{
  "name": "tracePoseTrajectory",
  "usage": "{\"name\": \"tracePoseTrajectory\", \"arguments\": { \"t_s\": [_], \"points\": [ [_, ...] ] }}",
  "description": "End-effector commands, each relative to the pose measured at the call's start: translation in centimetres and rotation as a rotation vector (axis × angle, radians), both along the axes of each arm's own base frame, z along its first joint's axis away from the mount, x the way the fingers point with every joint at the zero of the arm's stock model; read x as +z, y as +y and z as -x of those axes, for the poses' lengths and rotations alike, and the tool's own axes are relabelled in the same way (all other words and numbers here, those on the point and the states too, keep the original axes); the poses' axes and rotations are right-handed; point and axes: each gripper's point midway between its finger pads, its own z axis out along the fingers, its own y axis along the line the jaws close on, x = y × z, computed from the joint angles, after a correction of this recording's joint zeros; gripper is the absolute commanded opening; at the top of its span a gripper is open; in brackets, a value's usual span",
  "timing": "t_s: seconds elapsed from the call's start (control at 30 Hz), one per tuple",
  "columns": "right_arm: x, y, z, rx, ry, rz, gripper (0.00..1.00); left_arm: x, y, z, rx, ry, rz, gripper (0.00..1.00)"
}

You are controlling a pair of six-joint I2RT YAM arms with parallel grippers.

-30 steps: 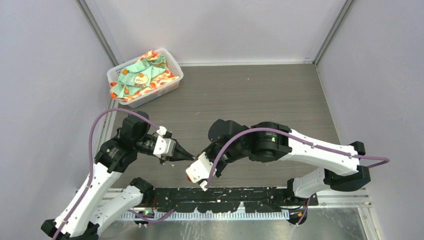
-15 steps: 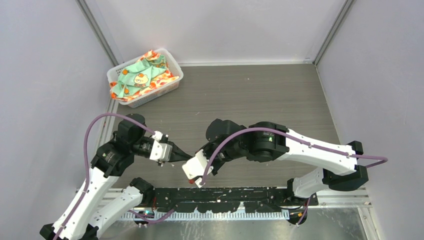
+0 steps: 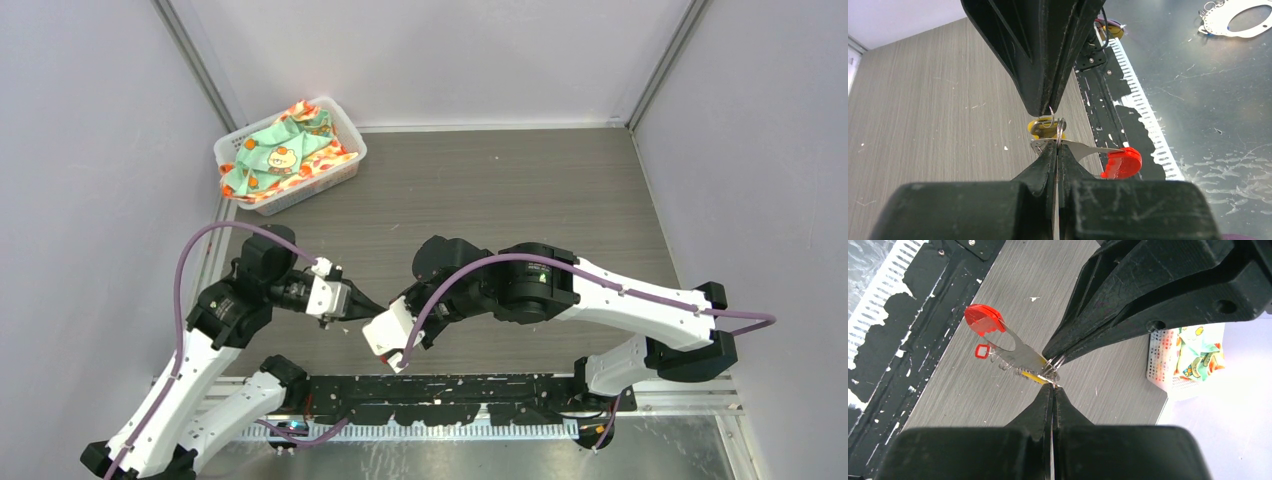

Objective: Put the keys on the keyring

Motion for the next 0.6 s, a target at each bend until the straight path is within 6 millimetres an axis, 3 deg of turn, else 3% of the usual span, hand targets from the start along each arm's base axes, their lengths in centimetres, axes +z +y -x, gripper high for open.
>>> {"name": "tracePoseTrajectory", "arguments": {
  "t_s": [0.0,0.57],
  "points": [
    [2.17,0.26,0.35,0.003,0.002,-0.068,0.01,1.86,-0.42,-0.32,-0.001,-0.045,0.049,0.0],
    [2.42,-0.53,0.51,0.005,0.001,-0.073,0.01,1.87,-0.58,-0.94,0.041,-0.01,0.05,0.0]
  ]
}}
